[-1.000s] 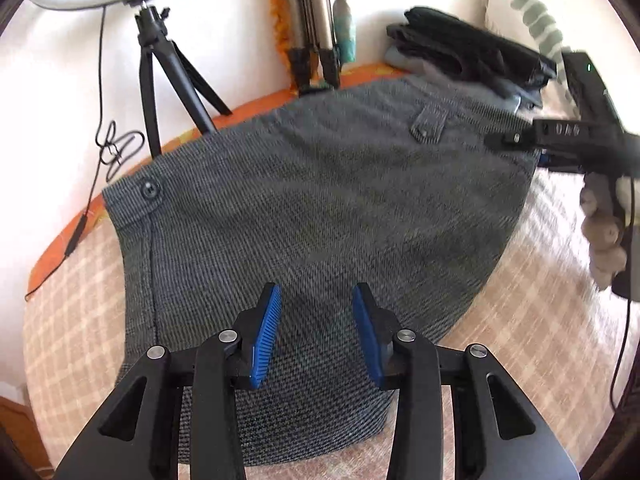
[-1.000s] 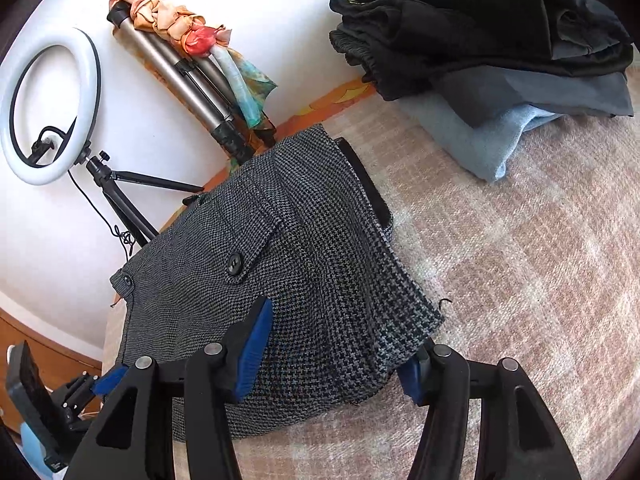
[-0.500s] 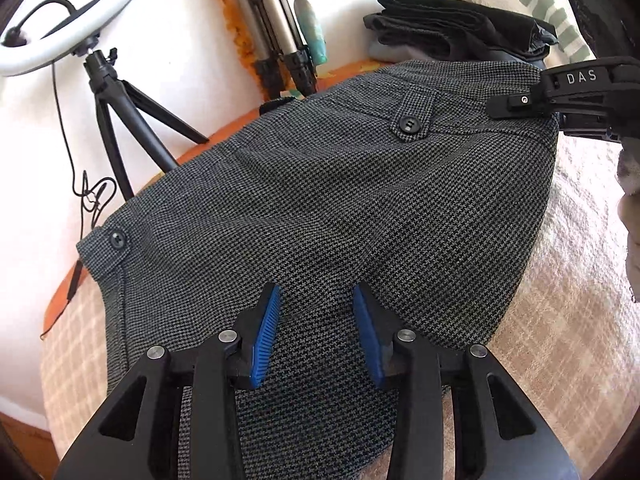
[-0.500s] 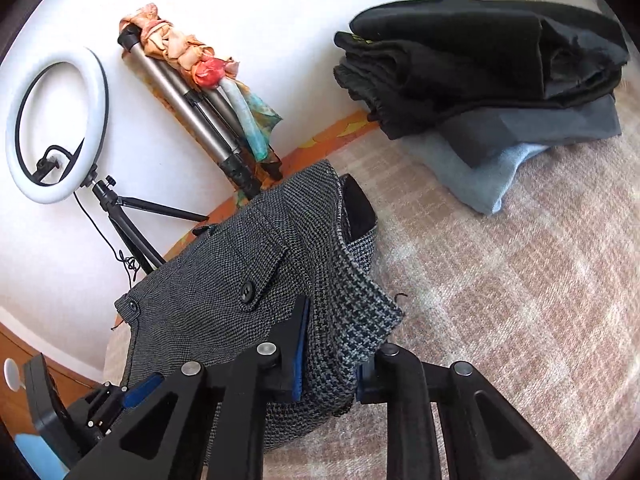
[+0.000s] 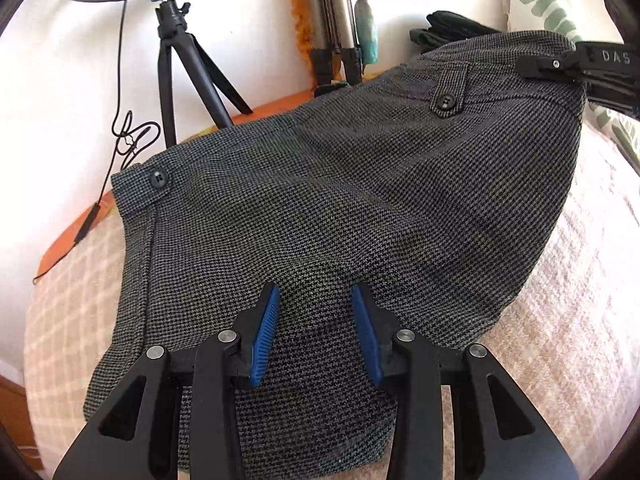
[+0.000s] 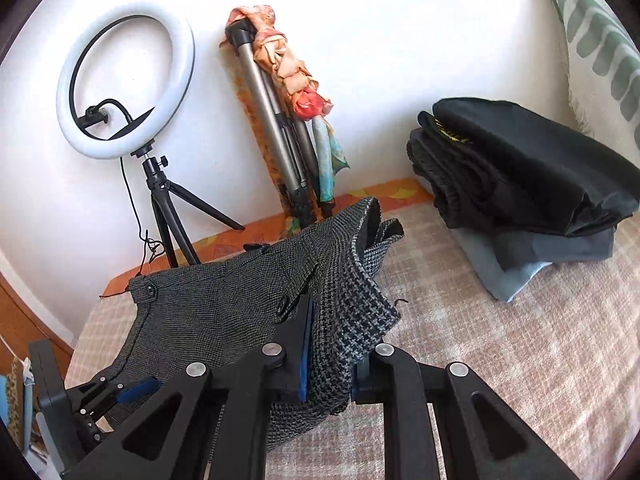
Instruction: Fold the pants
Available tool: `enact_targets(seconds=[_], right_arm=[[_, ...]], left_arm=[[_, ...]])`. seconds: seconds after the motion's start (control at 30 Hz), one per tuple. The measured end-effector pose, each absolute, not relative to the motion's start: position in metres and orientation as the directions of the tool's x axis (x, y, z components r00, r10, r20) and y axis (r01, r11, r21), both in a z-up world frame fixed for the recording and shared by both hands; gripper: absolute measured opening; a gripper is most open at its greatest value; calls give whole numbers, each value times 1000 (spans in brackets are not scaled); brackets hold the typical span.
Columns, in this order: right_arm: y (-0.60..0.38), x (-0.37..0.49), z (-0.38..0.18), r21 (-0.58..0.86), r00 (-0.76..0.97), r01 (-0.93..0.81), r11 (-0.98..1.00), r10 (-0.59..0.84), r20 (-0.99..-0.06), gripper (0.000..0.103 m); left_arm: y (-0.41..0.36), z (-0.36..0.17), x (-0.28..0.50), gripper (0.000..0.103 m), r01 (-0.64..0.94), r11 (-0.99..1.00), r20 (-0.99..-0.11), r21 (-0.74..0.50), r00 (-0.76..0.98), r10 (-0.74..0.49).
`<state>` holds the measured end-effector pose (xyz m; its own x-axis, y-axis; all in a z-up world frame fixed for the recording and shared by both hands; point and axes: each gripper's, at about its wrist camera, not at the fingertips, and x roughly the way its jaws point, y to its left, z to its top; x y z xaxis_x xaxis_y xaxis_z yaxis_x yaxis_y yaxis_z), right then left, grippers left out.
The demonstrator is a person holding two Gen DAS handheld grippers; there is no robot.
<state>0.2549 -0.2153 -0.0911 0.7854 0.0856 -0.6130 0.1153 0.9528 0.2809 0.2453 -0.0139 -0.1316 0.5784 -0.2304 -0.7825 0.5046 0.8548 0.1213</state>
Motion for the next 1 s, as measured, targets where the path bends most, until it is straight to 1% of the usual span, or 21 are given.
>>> enact_targets(seconds=[0.1, 0.23, 0.33, 0.47, 0.6, 0.8, 1.0], right_arm=[[-195, 255, -73, 228, 800, 61, 972, 88, -593, 12], [-155, 257, -53, 120, 822, -24, 992, 88, -563, 12], [-127, 260, -44, 75, 827, -82, 994, 110, -551, 12], [-90, 263, -39, 29, 823, -155, 987, 146, -549, 12], [-51, 267, -39, -7, 810, -231, 973, 188, -555, 12], [31, 272, -59, -116, 765, -374, 920, 235, -600, 11], [112, 274, -114, -221, 677, -513, 830, 233, -698, 10]], left_arm=[[9, -111, 235, 37, 479, 875, -758, 71, 596, -265], [54, -93, 225, 37, 402, 916, -735, 20, 627, -259], [95, -84, 221, 37, 324, 945, -725, -33, 644, -246], [136, -77, 217, 37, 252, 967, -718, -26, 668, -193], [165, -72, 212, 37, 195, 980, -703, -49, 690, -172], [193, -64, 204, 37, 146, 987, -678, -71, 719, -155], [215, -62, 197, 37, 105, 991, -674, -84, 726, -134]])
